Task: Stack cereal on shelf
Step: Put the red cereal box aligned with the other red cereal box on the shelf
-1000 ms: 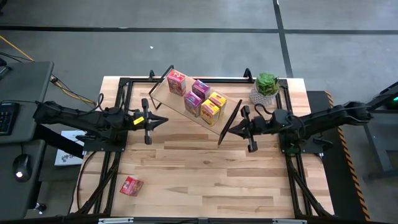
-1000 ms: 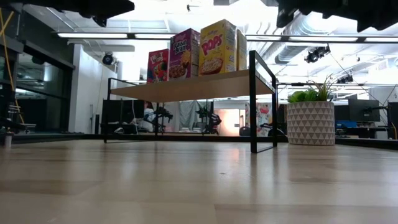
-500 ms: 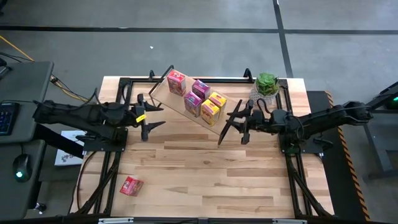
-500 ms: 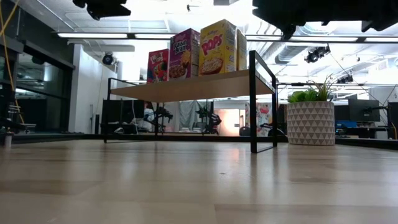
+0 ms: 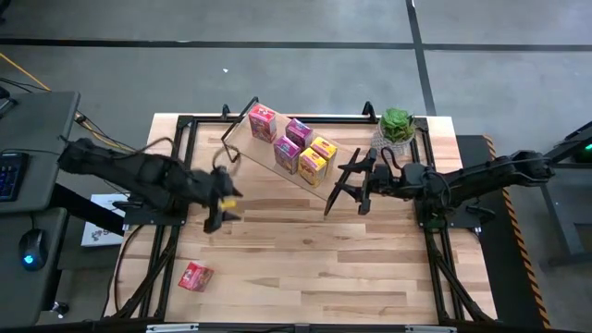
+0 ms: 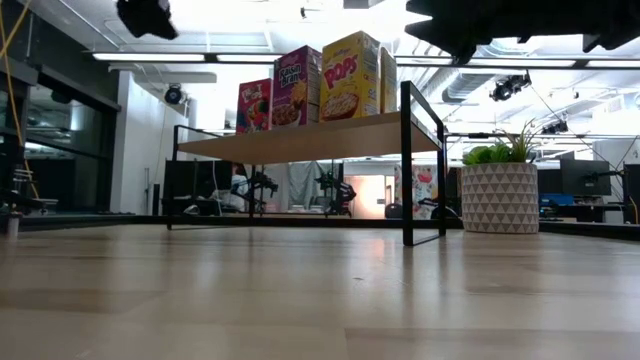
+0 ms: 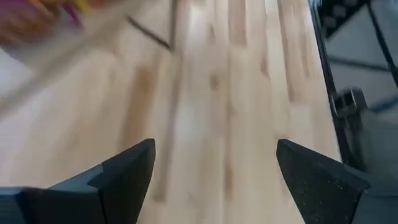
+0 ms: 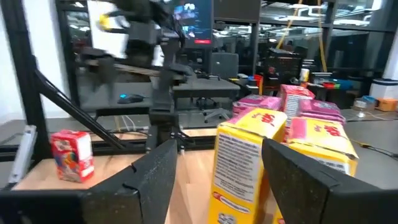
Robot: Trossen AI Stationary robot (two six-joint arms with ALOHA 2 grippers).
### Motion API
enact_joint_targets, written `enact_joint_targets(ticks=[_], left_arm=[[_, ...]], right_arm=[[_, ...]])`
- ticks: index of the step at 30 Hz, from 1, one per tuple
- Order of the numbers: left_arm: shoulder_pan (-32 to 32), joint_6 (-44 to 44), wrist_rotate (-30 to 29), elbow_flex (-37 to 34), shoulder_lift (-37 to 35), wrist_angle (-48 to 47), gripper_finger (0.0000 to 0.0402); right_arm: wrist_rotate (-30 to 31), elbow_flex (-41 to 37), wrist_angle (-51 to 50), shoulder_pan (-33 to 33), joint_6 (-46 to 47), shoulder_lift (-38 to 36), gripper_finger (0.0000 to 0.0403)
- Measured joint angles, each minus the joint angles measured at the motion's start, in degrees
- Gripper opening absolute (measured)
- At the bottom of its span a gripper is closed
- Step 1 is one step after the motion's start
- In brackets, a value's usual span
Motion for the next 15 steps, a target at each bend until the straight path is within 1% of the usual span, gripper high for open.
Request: enact_joint_targets(ticks=[3, 7, 12, 15], left_arm=[[-4.85, -4.32, 0.24, 3.22, 5.07, -4.67, 0.0327], [-10.45, -5.7, 0.46, 7.01, 11.32, -9.67, 0.0326], [-16.37, -5.8, 0.61, 10.81, 17.18, -10.93, 0.0326], [-19.86, -5.77, -1.63, 11.98, 20.12, -12.18, 0.0326]], right_arm=[[1.64, 0.0, -0.73, 0.0, -0.37, 0.0, 0.0229], [2.04, 0.0, -1.9, 0.0, -0.38, 0.0, 0.0229], [1.99, 0.02, -2.42, 0.0, -1.26, 0.0, 0.0229], [1.97, 0.02, -2.9, 0.0, -1.26, 0.0, 0.0229]])
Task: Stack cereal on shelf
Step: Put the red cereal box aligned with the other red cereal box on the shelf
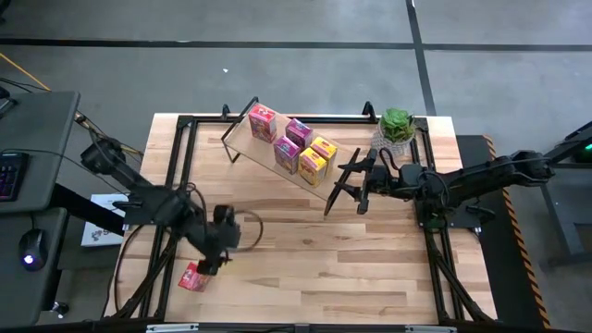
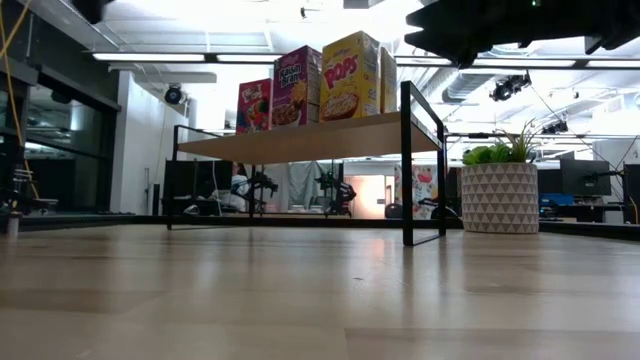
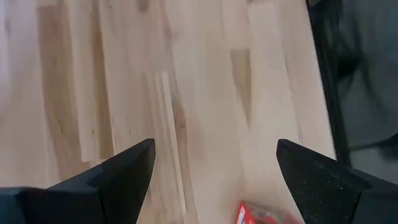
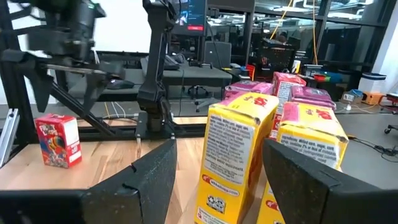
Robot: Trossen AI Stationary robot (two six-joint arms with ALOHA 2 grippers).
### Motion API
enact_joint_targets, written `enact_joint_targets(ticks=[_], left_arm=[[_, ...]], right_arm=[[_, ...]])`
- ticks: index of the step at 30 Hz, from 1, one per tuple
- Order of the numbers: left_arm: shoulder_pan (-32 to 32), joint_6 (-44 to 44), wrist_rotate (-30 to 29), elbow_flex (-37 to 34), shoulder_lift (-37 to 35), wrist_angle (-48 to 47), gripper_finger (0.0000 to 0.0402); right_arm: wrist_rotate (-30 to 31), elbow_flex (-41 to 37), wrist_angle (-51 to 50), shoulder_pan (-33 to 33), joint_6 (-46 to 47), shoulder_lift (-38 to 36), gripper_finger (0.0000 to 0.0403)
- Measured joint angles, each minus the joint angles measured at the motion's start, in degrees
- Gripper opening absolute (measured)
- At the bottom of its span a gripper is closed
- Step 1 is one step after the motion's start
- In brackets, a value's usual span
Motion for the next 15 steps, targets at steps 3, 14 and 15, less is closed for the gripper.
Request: enact_joint_targets(ticks=[3, 14, 15], left_arm=[[-3.04, 0.29, -0.43, 0.62, 2.23, -2.48, 0.0326], [-7.68, -38.51, 3.06, 1.64, 4.32, -12.81, 0.0326], [-7.77, -43.77, 5.63, 1.64, 4.32, -13.68, 0.0326]], right_arm=[[-0.02, 0.0, -0.1, 0.0, 0.01, 0.0, 0.0229], [-0.09, 0.0, -0.68, 0.0, 0.02, 0.0, 0.0229], [-0.09, 0.0, -0.82, 0.0, 0.02, 0.0, 0.0229]])
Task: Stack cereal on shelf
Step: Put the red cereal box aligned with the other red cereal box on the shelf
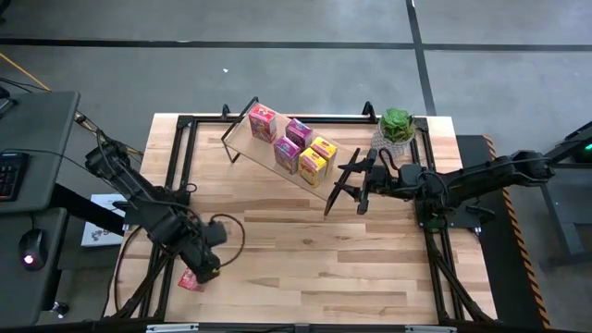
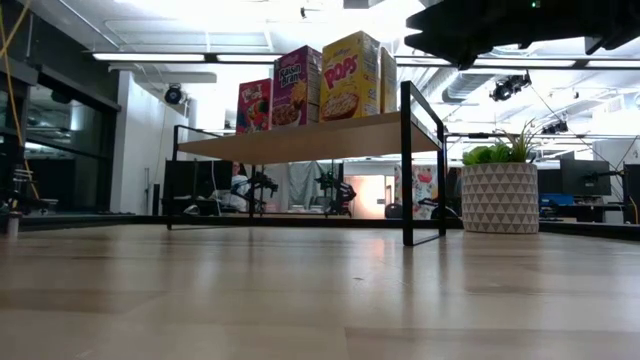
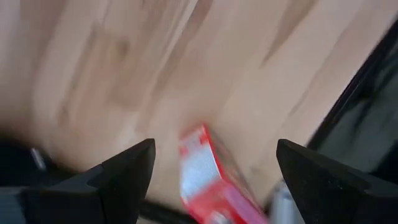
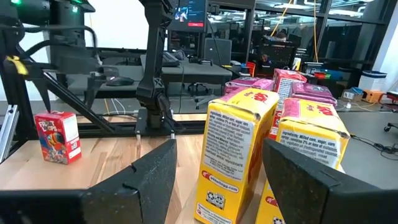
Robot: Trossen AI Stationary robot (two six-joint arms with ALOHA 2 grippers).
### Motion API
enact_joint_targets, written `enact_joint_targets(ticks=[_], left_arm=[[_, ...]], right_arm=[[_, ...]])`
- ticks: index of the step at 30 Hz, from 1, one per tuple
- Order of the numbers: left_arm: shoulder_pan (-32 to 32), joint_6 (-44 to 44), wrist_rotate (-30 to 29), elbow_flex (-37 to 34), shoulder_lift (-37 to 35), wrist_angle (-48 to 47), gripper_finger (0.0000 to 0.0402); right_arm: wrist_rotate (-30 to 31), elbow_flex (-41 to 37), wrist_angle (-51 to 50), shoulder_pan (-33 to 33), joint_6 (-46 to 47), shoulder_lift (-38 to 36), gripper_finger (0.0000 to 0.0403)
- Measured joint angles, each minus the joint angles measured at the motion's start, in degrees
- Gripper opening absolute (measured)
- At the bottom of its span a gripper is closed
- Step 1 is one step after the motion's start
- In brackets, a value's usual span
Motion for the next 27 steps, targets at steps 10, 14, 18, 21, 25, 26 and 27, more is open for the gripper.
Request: enact_joint_targets(ticks=[10, 14, 18, 21, 25, 26, 27], left_arm=[[-14.66, -37.54, -3.8, 0.0, -0.02, 0.32, 0.0326], [-20.05, -48.56, -8.62, 0.0, 0.5, 1.19, 0.0326], [-22.45, -53.44, -9.24, 0.02, 2.99, 0.68, 0.0326], [-22.39, -53.48, -9.26, -0.02, 5.1, -0.27, 0.0326], [-21.72, -53.26, -9.33, -0.02, 6.71, -0.84, 0.0326], [-21.72, -53.34, -9.33, -0.04, 7.01, -0.81, 0.0326], [-21.73, -53.59, -9.31, -0.04, 7.32, -0.72, 0.0326]], right_arm=[[-0.02, 0.04, -2.22, 0.0, 1.34, 0.0, 0.0229], [-0.02, 0.04, -2.29, 0.0, 2.42, 0.0, 0.0229], [-0.02, 0.04, -3.3, 0.0, 3.59, 0.0, 0.0229], [-0.04, 0.04, -4.82, 0.0, 5.08, 0.0, 0.0229], [-0.02, 0.04, -6.92, 0.0, 6.97, 0.0, 0.0229], [-0.03, 0.04, -7.47, 0.0, 7.66, 0.0, 0.0229], [-0.04, 0.04, -8.02, 0.0, 8.04, 0.0, 0.0229]])
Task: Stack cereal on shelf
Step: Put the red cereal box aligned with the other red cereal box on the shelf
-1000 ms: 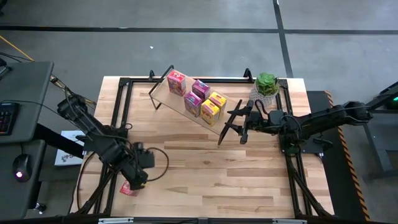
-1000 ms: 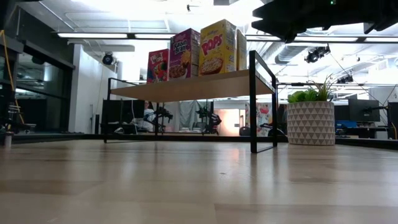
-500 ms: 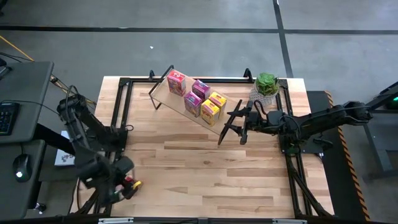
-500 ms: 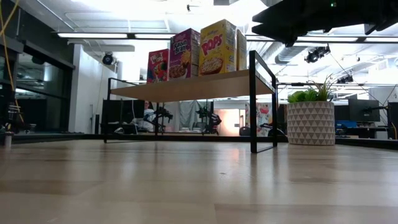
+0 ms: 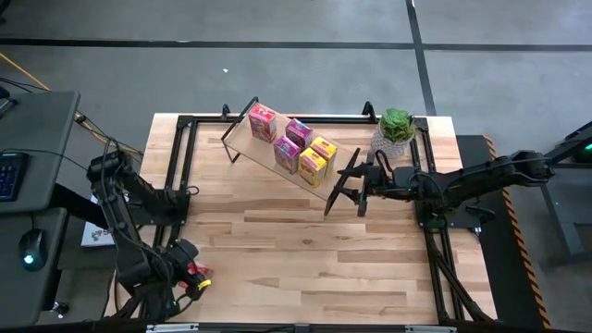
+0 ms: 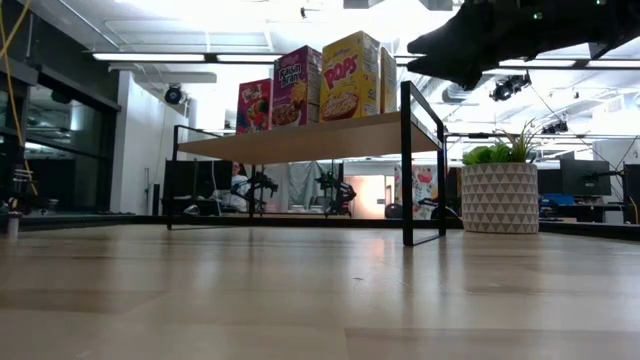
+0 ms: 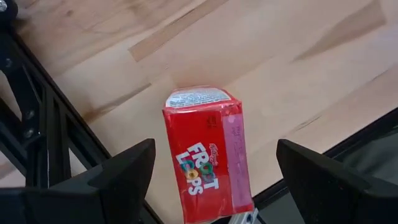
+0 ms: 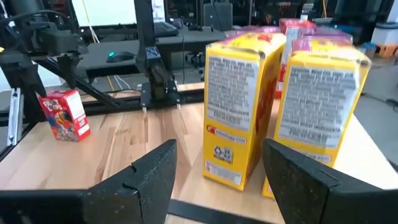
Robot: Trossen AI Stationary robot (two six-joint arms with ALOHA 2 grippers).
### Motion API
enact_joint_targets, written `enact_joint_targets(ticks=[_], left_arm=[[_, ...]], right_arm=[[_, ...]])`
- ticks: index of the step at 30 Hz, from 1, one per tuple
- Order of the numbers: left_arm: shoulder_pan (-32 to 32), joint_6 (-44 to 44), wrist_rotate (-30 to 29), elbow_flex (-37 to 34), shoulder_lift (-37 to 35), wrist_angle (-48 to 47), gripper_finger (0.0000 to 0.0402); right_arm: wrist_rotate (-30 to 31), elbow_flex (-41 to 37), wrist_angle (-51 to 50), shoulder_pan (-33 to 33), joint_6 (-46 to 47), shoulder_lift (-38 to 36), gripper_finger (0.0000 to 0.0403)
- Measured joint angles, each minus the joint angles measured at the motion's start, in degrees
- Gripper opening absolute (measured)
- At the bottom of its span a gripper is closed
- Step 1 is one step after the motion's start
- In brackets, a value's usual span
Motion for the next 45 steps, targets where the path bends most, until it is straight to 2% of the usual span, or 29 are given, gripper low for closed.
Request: enact_joint_targets(ticks=[25, 30, 40, 45], left_arm=[[0.59, -3.01, 3.54, -1.31, 9.43, 0.27, 0.0318], [1.27, -2.61, 3.54, -1.31, 9.8, 0.34, 0.028], [3.32, 1.84, 3.54, -1.31, 8.07, 1.19, 0.0147], [5.29, 9.06, 2.2, -1.31, 2.96, 1.18, 0.0123]], right_arm=[[0.01, 0.0, -1.13, 0.0, 1.01, 0.0, 0.0229], [0.02, 0.0, -1.13, 0.0, 1.01, 0.0, 0.0229], [0.02, 0.0, -1.16, 0.0, 1.01, 0.0, 0.0229], [0.02, 0.0, -1.16, -0.01, 1.01, 0.0, 0.0229]])
